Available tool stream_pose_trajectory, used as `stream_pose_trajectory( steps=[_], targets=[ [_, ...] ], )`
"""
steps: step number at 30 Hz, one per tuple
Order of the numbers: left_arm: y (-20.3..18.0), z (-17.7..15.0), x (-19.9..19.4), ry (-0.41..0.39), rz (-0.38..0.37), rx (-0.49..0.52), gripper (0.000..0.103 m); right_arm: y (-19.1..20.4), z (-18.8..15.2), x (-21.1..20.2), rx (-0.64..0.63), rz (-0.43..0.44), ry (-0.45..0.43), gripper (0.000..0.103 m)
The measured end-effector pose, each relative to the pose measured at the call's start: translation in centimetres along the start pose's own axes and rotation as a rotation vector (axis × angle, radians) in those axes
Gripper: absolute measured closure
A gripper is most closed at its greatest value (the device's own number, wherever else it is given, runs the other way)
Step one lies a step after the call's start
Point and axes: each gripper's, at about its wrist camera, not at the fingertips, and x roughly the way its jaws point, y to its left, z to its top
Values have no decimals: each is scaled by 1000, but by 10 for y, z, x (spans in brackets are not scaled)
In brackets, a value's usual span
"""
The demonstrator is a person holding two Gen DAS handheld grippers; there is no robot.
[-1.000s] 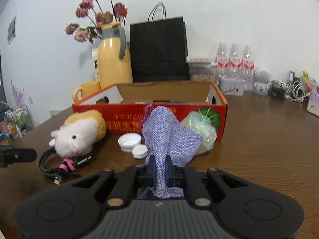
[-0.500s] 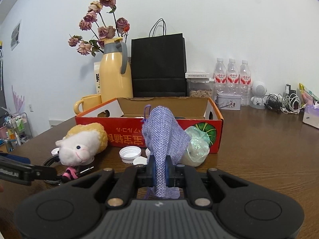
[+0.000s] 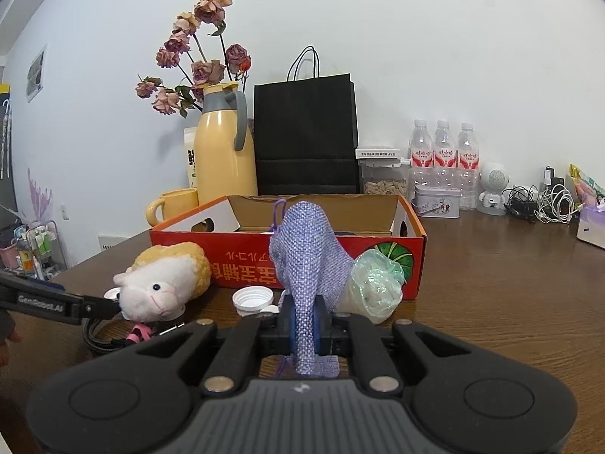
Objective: Organize objects
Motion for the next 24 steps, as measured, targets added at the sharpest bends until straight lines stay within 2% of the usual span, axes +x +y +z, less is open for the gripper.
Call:
stream_pose_trajectory(
  steps=[2, 6, 9, 11, 13, 16, 17, 20, 24],
  targets=[
    [1, 3, 5, -9, -12, 27, 23, 0, 0, 0, 0, -1, -1, 95],
    [-4, 8, 15, -21, -60, 99, 33, 0, 0, 0, 3, -2, 0, 95],
    [-7, 9, 22, -20, -122, 133, 50, 0, 0, 0, 2, -2, 0, 95],
    [-7, 11, 24, -28, -158, 134, 71, 0, 0, 0, 1, -1, 1, 95],
    [-6, 12, 25, -28, -188, 133, 78, 0, 0, 0, -1, -2, 2, 95],
    [-6, 12, 26, -36, -188, 142, 80, 1, 0, 0, -3, -3, 5, 95],
    [-5, 12, 24, -45, -183, 136, 90, 1, 0, 0, -4, -3, 4, 95],
    [-1, 15, 11, -103, -159, 116, 97, 1, 0, 1, -4, -4, 5, 95],
    [9, 23, -2, -147, -144, 75, 98, 1, -1, -1, -6, -6, 3, 95]
  ],
)
